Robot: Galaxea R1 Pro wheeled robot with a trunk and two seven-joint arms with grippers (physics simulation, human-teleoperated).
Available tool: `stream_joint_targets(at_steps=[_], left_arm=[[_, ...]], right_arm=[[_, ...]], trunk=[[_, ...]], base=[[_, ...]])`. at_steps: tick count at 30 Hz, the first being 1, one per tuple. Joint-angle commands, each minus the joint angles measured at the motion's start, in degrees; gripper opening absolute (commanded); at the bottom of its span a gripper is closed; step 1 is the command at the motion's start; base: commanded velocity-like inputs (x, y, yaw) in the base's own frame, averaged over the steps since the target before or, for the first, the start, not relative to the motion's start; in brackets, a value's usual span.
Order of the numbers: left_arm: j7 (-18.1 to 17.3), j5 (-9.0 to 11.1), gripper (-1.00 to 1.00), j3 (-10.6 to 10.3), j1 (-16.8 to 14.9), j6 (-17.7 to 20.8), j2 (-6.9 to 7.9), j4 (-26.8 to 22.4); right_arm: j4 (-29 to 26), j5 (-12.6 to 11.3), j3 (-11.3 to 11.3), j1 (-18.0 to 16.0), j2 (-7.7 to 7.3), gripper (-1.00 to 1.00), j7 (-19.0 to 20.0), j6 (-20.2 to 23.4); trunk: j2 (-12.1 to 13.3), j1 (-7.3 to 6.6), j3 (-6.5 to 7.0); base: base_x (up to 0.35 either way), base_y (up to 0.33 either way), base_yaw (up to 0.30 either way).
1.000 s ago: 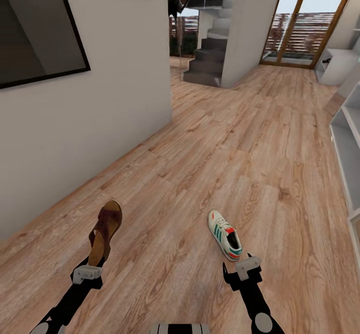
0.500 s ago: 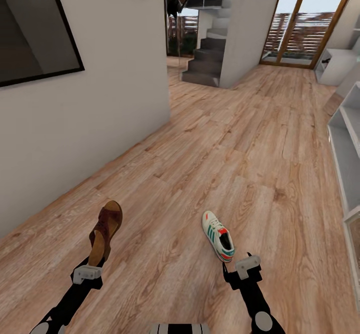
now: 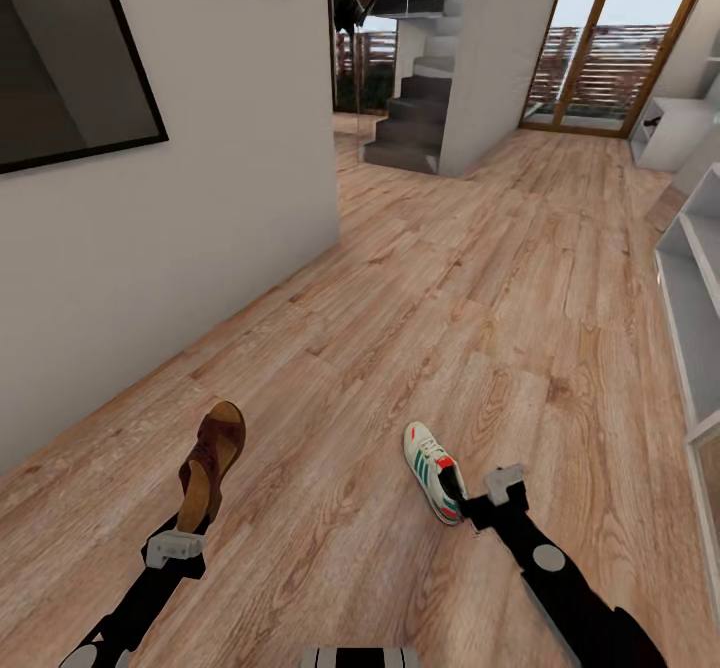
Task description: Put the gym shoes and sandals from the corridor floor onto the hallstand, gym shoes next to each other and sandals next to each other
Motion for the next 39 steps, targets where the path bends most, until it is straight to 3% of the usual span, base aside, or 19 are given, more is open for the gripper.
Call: stream_joint_targets(at_steps=[1, 5, 10, 14, 15, 24, 39], left_arm=[[-0.55, 0.35, -1.0, 0.1, -0.03, 0.02, -0.01, 0.04], [-0.59, 0.36, -1.0, 0.1, -0.03, 0.01, 0.0, 0.04], [-0.6, 0.34, -1.0, 0.1, -0.03, 0.0, 0.0, 0.05], [-0.6, 0.34, -1.0, 0.1, -0.03, 0.01, 0.0, 0.04], [-0.61, 0.34, -1.0, 0.1, -0.03, 0.03, 0.01, 0.04], [-0.61, 0.42, -1.0, 0.09, -0.03, 0.05, 0.01, 0.04], [-0.61, 0.48, -1.0, 0.1, -0.03, 0.05, 0.05, 0.04]], right_arm=[[0.27, 0.01, -0.82, -0.64, -0.02, 1.0, 0.92, 0.57], [1.66, 0.09, -3.38, -3.06, 0.39, 1.0, 3.81, 1.61], [2.88, 0.26, -4.08, -4.74, 1.6, 1.0, 4.73, 1.96], [5.35, 0.34, -4.13, -7.32, 2.36, 1.0, 5.07, 2.02], [10.12, 0.43, -3.66, -10.45, 3.09, 1.0, 5.24, 1.68], [18.74, 0.5, -2.76, -15.15, 4.91, 1.0, 5.42, -1.04], [22.5, 0.63, -2.33, -15.82, 6.34, 1.0, 5.3, -5.01]], trunk=[[-0.02, -0.01, -0.05], [-0.02, -0.01, -0.05], [-0.02, -0.01, -0.05], [-0.02, -0.01, -0.05], [-0.02, -0.01, -0.05], [-0.02, -0.01, -0.05], [-0.02, -0.01, -0.05]], base=[[0.0, -0.002, 0.0], [0.0, -0.001, 0.0], [0.0, 0.0, 0.0], [0.0, 0.0, 0.0], [0.0, 0.0, 0.0], [0.0, 0.0, 0.0], [0.0, 0.0, 0.0]])
